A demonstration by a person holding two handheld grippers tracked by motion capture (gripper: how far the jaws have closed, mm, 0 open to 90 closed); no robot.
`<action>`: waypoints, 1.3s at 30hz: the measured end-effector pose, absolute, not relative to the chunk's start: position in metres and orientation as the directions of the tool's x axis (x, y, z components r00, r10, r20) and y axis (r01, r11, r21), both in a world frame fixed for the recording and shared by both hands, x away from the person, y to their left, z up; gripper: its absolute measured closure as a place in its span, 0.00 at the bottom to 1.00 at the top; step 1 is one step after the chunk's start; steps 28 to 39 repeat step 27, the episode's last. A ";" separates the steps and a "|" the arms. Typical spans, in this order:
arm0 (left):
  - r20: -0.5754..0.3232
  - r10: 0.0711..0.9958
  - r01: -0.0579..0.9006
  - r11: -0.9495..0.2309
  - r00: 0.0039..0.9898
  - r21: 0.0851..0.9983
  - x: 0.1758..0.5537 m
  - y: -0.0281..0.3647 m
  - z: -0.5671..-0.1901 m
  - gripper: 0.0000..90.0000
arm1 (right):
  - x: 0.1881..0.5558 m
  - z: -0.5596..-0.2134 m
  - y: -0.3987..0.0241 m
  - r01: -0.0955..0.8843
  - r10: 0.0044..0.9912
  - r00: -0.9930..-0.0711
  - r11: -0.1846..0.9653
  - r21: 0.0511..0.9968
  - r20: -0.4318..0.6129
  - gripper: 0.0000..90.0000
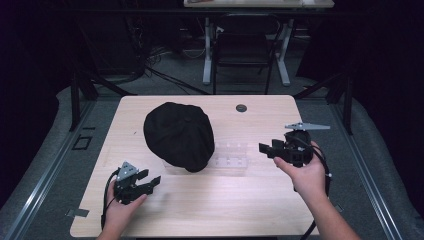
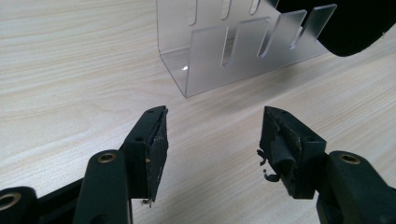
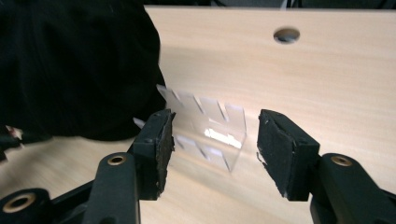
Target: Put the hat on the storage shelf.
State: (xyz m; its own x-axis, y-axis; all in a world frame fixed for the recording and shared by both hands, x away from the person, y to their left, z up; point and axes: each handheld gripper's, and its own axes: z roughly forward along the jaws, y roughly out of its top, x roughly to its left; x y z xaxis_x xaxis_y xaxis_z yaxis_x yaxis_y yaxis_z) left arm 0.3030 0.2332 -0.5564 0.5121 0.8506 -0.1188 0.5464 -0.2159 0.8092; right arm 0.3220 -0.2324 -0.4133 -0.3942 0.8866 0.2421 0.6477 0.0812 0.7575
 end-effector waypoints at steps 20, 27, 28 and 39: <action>-0.124 0.841 0.534 -0.214 0.527 0.818 0.302 0.227 -0.559 0.46 | 0.282 -0.495 -0.250 0.612 0.930 -0.335 0.093 0.786 0.151 0.49; -0.202 0.817 0.549 -0.160 0.540 0.820 0.302 0.230 -0.554 0.47 | 0.274 -0.517 -0.261 0.586 0.947 -0.284 0.046 0.809 0.151 0.49; -0.202 0.817 0.549 -0.160 0.540 0.820 0.302 0.230 -0.554 0.47 | 0.274 -0.517 -0.261 0.586 0.947 -0.284 0.046 0.809 0.151 0.49; -0.202 0.817 0.549 -0.160 0.540 0.820 0.302 0.230 -0.554 0.47 | 0.274 -0.517 -0.261 0.586 0.947 -0.284 0.046 0.809 0.151 0.49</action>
